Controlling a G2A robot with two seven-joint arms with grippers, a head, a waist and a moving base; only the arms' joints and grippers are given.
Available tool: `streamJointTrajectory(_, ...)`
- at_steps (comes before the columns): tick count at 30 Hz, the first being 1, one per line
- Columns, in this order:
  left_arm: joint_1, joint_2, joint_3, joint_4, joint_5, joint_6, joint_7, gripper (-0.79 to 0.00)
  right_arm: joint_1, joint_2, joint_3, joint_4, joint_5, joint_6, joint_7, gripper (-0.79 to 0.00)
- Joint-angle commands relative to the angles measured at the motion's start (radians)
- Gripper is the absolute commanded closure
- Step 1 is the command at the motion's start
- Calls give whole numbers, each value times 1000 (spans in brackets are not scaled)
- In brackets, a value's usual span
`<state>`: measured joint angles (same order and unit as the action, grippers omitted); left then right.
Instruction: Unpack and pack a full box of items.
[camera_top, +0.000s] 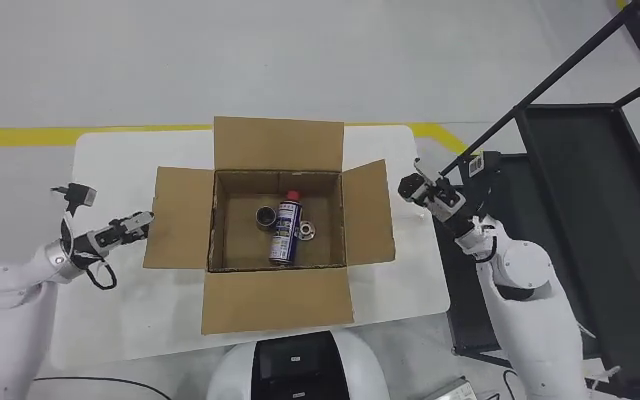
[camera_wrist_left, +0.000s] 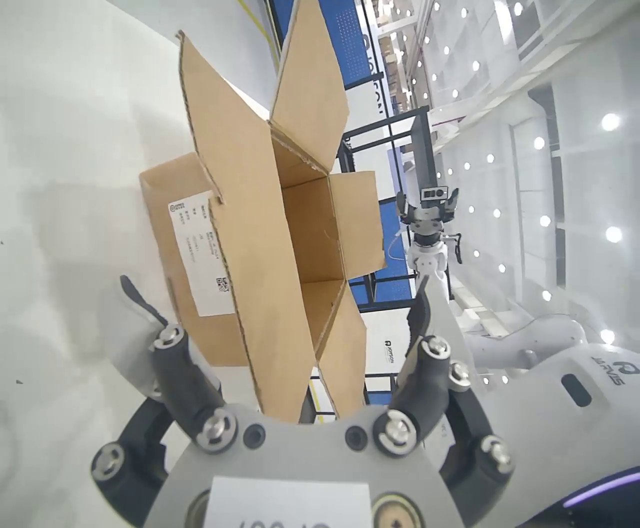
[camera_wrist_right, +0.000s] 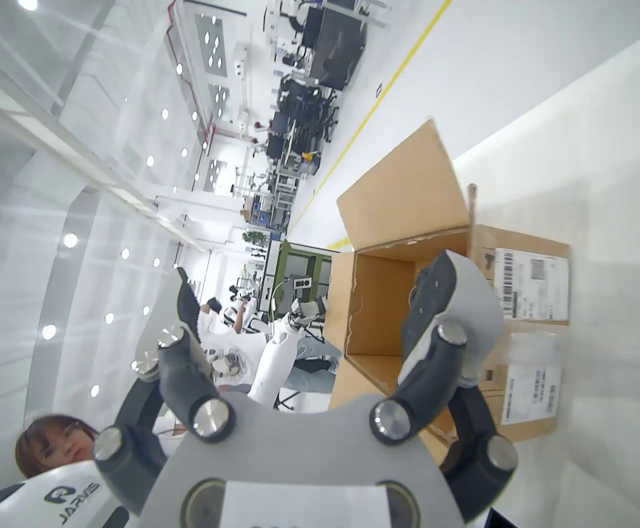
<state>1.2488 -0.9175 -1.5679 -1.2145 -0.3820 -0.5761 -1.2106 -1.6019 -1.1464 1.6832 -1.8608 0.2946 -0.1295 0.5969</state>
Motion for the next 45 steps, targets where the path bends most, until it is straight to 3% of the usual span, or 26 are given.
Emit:
streamJointTrajectory(1, -6, -1, 11, 10, -54, 1, -34, -785, -16, 1, 4, 9, -24, 26, -18, -785)
streamJointTrajectory(7, 5, 2, 18, -39, -196, 51, -84, -785, -33, 2, -57, 45, -80, 134, 12, -785)
streamJointTrajectory(11, 23, 8, 15, -105, -237, 70, -103, -785, -8, -2, -114, 46, -46, 95, 64, -785)
streamJointTrajectory(15, 48, 12, 12, -190, -282, 71, -104, -785, 51, -7, -193, 38, -10, 65, 125, -785)
streamJointTrajectory(21, 59, 16, 39, -280, -294, 94, -127, -785, 173, -21, -335, 54, -33, 139, 122, -785)
streamJointTrajectory(29, -43, 4, 170, -223, -295, 101, -134, -785, 297, -39, -512, 132, -139, 213, 128, -785)
streamJointTrajectory(36, -130, -9, 283, -143, -294, 138, -171, -785, 341, -47, -576, 167, -198, 233, 106, -785)
streamJointTrajectory(45, -145, -11, 296, -121, -298, 138, -172, -785, 341, -45, -567, 132, -175, 153, 134, -785)
